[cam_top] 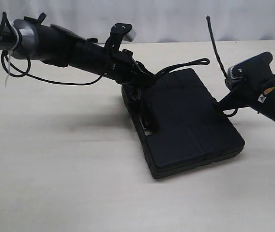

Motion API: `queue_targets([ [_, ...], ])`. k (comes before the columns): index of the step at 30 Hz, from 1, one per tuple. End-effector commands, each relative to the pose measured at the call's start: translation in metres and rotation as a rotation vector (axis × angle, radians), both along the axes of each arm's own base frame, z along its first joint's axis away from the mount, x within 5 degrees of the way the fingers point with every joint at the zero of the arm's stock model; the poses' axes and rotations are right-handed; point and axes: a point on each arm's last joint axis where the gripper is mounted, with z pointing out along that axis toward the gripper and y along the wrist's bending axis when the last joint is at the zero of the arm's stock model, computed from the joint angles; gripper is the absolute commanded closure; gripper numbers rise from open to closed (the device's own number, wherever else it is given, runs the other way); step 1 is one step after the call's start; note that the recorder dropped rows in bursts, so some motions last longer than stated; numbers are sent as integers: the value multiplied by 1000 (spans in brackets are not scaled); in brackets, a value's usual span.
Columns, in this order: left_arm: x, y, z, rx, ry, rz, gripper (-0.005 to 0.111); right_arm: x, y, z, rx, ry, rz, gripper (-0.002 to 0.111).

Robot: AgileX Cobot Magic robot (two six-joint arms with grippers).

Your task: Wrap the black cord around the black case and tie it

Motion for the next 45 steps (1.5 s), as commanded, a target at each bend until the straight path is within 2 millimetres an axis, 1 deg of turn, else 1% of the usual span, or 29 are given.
queue_targets([
  [1, 7, 9, 1, -132, -19, -7, 107, -4, 10, 1, -66, -8, 142, 104],
  [3, 11, 13, 2, -138, -58, 6, 107, -5, 14, 1, -98, -11, 222, 104],
  [5, 16, 17, 4, -158, -62, 41, 107, -7, 19, 0, -135, -11, 297, 104],
  [9, 27, 30, 6, -179, -92, 127, 107, -7, 18, 0, -141, -7, 298, 104],
  [13, 35, 44, 4, -138, -128, 170, 107, -7, 18, -1, -151, -2, 305, 104],
  [16, 41, 54, 1, -95, -135, 229, 107, -9, 22, -1, -177, -12, 367, 104],
  [18, 42, 56, 1, -92, -136, 236, 107, -11, 26, -2, -205, -18, 433, 104],
  [21, 41, 55, 2, -100, -135, 227, 107, -13, 29, -2, -230, -26, 493, 104],
  [24, 39, 53, 3, -122, -131, 204, 107, -13, 30, -1, -223, -40, 497, 104],
  [29, 30, 44, 11, -221, -126, 84, 107, -12, 29, 0, -221, -42, 490, 104],
  [31, 27, 40, 12, -234, -141, 49, 107, -12, 30, 0, -219, -47, 492, 104],
  [36, 24, 33, 12, -207, -199, 14, 107, -12, 31, 2, -203, -66, 493, 104],
  [39, 19, 25, 12, -203, -239, -32, 107, -10, 29, 3, -187, -66, 458, 104],
  [42, 16, 17, 11, -167, -333, -87, 107, -10, 28, 3, -183, -65, 444, 104],
  [45, 18, 15, 8, -106, -363, -66, 107, -10, 28, 3, -185, -66, 445, 104],
])
